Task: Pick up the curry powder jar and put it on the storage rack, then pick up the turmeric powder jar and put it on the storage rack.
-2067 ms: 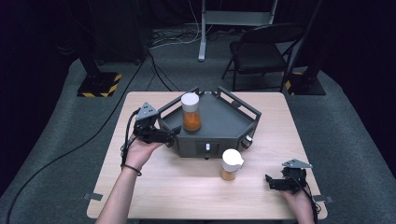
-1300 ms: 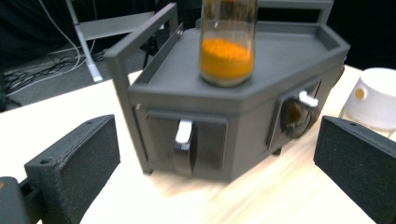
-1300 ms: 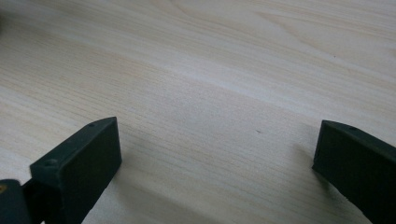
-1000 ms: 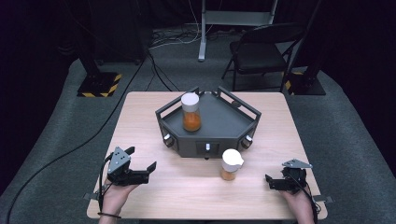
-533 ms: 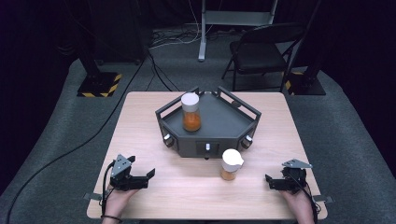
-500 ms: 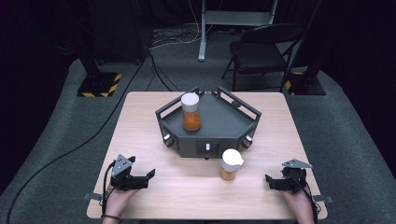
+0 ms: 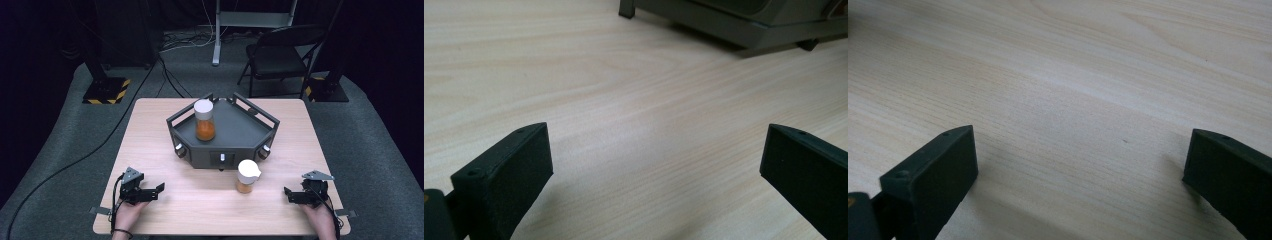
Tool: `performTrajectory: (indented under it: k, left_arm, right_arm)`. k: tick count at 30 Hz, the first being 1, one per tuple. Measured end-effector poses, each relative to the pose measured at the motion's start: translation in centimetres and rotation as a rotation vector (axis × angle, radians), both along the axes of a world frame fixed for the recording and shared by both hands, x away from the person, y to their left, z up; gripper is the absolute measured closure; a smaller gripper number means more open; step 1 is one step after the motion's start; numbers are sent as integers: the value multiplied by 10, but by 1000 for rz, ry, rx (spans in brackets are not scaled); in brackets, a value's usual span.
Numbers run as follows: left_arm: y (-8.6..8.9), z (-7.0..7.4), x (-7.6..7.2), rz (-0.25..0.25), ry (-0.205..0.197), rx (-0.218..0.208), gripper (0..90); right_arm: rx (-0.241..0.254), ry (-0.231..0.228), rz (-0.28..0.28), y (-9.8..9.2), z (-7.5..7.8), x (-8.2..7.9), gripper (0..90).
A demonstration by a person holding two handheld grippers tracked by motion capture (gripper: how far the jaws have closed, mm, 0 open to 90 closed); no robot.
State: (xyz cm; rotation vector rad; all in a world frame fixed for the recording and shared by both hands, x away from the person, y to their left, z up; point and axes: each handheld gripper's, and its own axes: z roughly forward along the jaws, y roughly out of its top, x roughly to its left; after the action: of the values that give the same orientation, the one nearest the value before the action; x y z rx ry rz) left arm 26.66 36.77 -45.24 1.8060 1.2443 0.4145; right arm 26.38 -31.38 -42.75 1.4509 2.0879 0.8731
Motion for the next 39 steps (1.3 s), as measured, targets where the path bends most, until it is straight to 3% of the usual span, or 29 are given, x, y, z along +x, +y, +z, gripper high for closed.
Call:
performTrajectory:
  k: [4,9,16,39]
  left_arm:
    - [-4,7,10,-9,77,34,6]
    - [-14,10,10,-7,70,89,10]
    - [-40,16,9,-16,57,241,9]
    - [-40,16,9,5,59,234,7]
  right_arm:
    - [0,0,0,0,0,0,0]
    - [0,0,0,0,0,0,0]
    - [0,0,-1,0,0,0,0]
    - [-1,-2,-2,0,0,-1,4]
